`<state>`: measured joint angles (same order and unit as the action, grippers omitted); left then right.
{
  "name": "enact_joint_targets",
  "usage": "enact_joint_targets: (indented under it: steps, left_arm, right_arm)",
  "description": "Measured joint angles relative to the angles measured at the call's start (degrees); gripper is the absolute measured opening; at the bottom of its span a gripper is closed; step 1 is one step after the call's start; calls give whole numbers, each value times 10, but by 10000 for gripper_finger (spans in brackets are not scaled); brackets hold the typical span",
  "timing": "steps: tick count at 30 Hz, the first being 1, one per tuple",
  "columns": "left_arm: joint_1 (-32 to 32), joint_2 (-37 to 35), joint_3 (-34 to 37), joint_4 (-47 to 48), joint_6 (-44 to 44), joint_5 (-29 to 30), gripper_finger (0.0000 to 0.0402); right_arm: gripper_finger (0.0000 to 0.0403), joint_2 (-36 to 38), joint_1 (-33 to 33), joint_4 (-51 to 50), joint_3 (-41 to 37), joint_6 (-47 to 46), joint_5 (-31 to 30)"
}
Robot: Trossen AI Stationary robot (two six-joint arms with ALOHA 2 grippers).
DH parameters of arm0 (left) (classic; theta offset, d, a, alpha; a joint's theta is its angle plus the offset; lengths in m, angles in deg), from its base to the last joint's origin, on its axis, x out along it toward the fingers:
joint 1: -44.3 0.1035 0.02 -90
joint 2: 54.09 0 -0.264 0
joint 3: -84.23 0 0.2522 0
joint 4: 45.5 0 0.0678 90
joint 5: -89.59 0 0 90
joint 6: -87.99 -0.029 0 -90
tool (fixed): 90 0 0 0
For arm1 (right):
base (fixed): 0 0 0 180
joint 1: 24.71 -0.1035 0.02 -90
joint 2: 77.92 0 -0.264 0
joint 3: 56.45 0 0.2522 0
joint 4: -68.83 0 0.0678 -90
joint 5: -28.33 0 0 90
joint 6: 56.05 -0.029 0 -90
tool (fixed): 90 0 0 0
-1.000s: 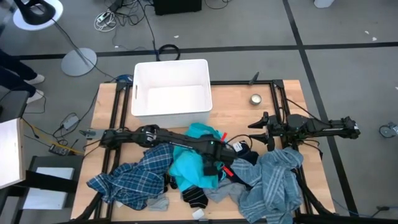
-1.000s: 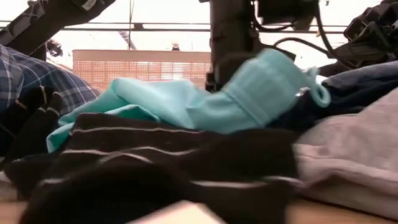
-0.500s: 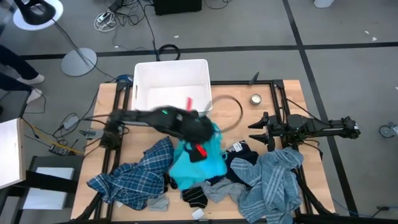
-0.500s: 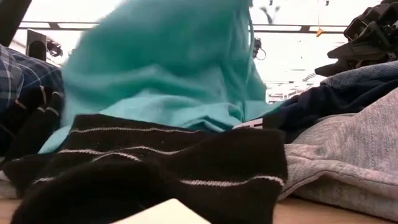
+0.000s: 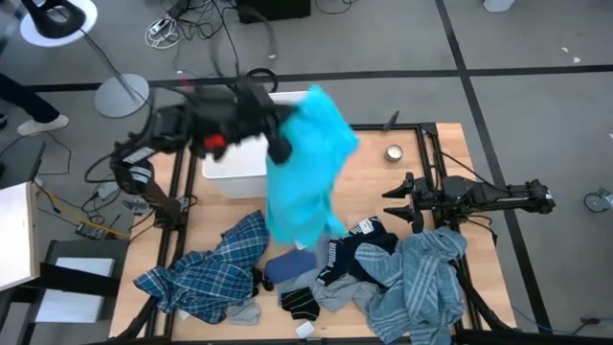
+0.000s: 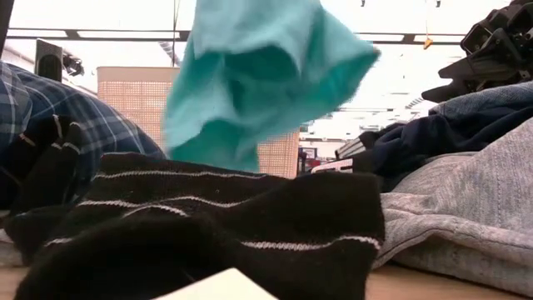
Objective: Sort clothes
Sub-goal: Put the light blue shorts into the white laundry bin
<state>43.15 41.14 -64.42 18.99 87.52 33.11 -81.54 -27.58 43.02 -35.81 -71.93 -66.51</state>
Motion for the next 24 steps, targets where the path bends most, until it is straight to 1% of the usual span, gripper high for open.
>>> enact_joint_targets:
  steps: [4, 8, 11, 13, 15, 19, 21, 24]
  left_arm:
    - [35, -15, 0, -142, -86, 3, 0]
    - [60, -16, 0, -283, -189, 3, 0]
    - [77, -16, 0, -367, -268, 3, 0]
    - [91, -16, 0, -397, -299, 3, 0]
    - [106, -17, -1, -401, -308, 6, 0]
    - [136, -23, -1, -356, -310, 18, 0]
    - [147, -32, -1, -319, -310, 32, 0]
    - [160, -46, -1, -239, -308, 58, 0]
  right_arm:
    - [247, 0, 0, 0, 0, 0, 0]
    - [247, 0, 0, 0, 0, 0, 0]
    - [247, 0, 0, 0, 0, 0, 0]
    - [247, 0, 0, 0, 0, 0, 0]
    - [247, 0, 0, 0, 0, 0, 0]
    - [247, 0, 0, 0, 0, 0, 0]
    - [247, 0, 0, 0, 0, 0, 0]
    - [247, 0, 0, 0, 0, 0, 0]
